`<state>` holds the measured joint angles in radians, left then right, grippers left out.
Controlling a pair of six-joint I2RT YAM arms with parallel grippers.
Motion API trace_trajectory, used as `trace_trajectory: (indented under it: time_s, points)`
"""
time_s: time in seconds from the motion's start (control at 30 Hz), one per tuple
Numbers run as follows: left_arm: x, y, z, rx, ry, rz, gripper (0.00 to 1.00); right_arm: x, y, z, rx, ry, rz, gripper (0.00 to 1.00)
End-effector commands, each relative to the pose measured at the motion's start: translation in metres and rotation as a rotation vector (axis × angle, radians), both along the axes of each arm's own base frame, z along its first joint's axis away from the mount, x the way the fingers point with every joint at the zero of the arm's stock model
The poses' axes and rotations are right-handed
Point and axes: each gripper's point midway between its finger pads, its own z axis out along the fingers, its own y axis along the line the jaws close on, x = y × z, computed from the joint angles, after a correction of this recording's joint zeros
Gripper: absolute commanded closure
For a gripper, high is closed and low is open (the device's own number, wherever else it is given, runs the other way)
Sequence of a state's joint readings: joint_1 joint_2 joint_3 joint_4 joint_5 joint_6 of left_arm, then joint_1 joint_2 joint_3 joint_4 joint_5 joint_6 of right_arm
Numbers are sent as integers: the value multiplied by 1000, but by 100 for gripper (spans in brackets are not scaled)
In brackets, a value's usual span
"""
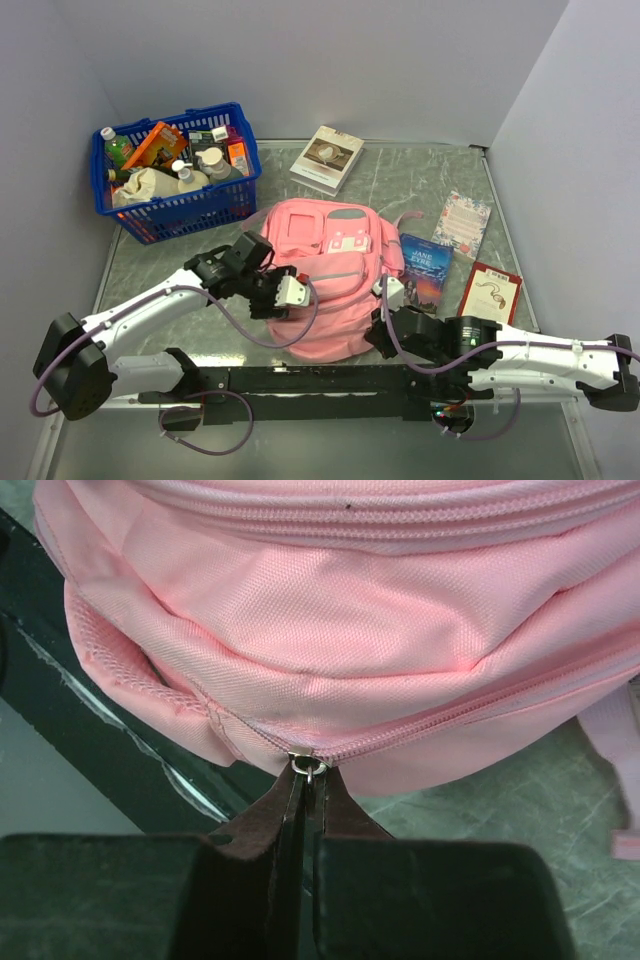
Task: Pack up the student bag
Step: Unzip the student bag at the center of the board.
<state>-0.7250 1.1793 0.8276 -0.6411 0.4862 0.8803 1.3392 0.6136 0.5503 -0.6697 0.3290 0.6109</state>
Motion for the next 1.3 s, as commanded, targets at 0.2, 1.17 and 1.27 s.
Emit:
trace_trajectory:
  time_s: [0.2,1.17,1.27]
  points:
    - [57,-15,26,-75,-208,172,82,3,6,23,119,-20,-29,100]
    - [51,-25,-5,-42,-322,-66,44,2,8,28,185,-16,-35,100]
    - [69,-33,7,-78,-381,-5,59,0,11,26,186,-7,-21,100]
